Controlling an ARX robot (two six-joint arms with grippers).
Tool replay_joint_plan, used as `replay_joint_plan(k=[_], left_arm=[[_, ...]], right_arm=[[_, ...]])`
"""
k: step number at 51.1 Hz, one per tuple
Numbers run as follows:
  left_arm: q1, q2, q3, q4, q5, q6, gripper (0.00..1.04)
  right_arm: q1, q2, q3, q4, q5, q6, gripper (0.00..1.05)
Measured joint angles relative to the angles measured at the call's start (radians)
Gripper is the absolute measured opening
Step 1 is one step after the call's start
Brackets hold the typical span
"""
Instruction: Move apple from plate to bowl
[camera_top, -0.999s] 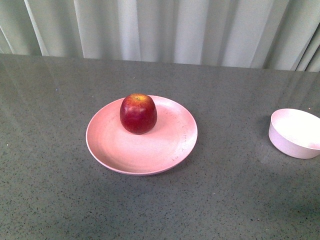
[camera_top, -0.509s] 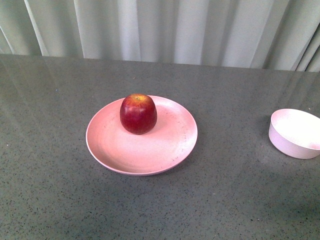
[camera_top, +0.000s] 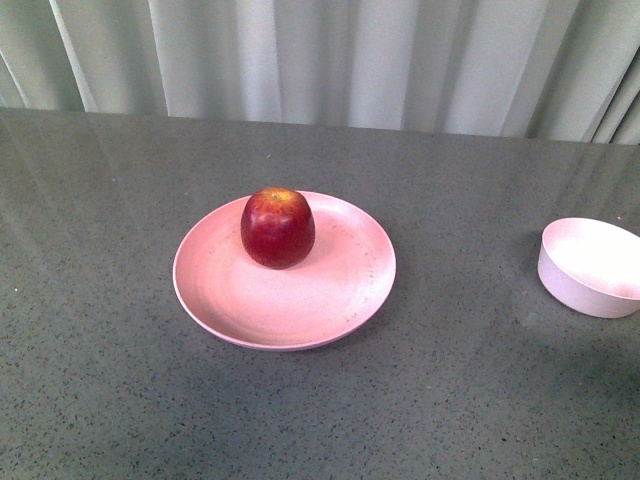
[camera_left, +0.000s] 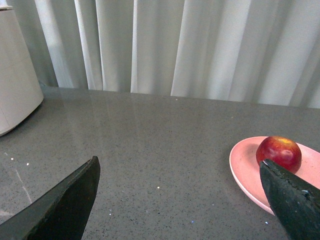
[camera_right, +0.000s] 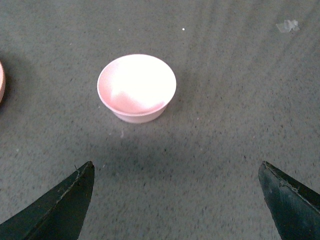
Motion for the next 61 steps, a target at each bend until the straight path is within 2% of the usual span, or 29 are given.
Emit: replay_joint_plan(k=[7, 15, 22, 33, 61], left_arm=[[0.0, 0.0, 0.0, 0.0, 0.0, 0.0, 0.96], [0.0, 0.0, 0.0, 0.0, 0.0, 0.0, 0.96], [0.0, 0.0, 0.0, 0.0, 0.0, 0.0, 0.96], [0.0, 0.0, 0.0, 0.0, 0.0, 0.0, 0.96], [0.0, 0.0, 0.0, 0.0, 0.0, 0.0, 0.96]], right_arm=[[-0.014, 0.415, 0.159, 0.154, 0.013, -0.021, 0.96], [-0.023, 0.703, 0.292, 0.168, 0.038, 0.007, 0.96], [-0.02, 0.812, 0.357, 0.169, 0.024, 0.041, 0.96], [0.0, 0.966, 0.463, 0.175, 0.058, 0.072, 0.96], [0.048, 1.17, 0.629, 0.156, 0.106, 0.167, 0.96]])
